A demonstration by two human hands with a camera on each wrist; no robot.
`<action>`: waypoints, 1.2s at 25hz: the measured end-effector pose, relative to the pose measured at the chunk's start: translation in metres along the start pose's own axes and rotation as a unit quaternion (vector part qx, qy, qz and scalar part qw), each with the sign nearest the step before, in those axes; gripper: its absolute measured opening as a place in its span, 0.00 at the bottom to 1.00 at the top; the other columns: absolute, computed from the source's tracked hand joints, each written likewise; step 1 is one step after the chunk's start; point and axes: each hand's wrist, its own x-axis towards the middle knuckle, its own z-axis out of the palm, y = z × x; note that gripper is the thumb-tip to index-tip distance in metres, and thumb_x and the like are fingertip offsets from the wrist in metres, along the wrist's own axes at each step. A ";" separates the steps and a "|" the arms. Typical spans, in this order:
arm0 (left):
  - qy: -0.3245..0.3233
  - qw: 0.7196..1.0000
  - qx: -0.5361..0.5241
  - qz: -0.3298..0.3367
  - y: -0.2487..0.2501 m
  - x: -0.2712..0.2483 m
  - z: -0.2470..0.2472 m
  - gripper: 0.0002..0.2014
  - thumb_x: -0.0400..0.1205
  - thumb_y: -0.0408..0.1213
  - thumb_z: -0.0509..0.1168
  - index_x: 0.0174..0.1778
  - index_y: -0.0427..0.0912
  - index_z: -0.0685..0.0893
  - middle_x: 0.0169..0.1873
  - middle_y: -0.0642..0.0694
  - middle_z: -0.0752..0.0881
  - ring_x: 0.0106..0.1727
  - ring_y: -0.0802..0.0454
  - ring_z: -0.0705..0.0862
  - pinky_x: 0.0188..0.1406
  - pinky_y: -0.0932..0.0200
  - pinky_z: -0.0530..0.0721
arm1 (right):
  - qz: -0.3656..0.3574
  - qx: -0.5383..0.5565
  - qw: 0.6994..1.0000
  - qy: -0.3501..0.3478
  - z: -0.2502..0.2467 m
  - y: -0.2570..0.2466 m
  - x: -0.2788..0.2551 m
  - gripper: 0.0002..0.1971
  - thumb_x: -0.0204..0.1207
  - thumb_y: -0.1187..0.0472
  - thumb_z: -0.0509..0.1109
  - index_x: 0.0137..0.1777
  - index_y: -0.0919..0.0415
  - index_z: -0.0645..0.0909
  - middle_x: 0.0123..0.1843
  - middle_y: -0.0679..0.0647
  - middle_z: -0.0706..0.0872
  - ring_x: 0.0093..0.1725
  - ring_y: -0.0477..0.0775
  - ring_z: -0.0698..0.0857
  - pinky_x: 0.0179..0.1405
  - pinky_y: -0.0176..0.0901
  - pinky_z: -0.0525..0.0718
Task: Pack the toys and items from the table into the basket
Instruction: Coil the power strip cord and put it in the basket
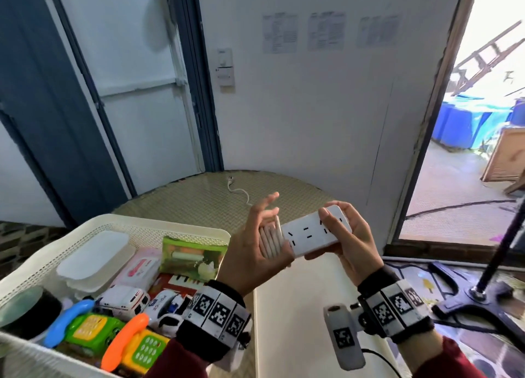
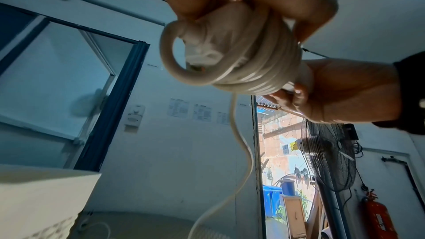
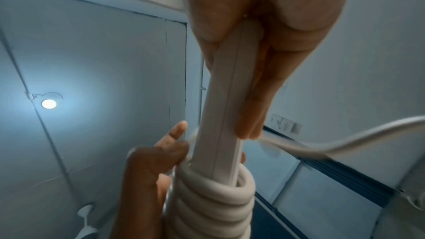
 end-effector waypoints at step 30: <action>0.038 0.995 0.085 -0.024 -0.021 0.052 -0.068 0.37 0.65 0.59 0.75 0.68 0.54 0.71 0.58 0.48 0.81 0.52 0.53 0.85 0.37 0.56 0.90 | -0.203 -0.214 0.945 -0.144 0.004 -0.009 0.020 0.11 0.72 0.49 0.72 0.45 0.54 0.90 0.32 0.44 0.78 0.35 0.45 0.73 0.38 0.31 0.71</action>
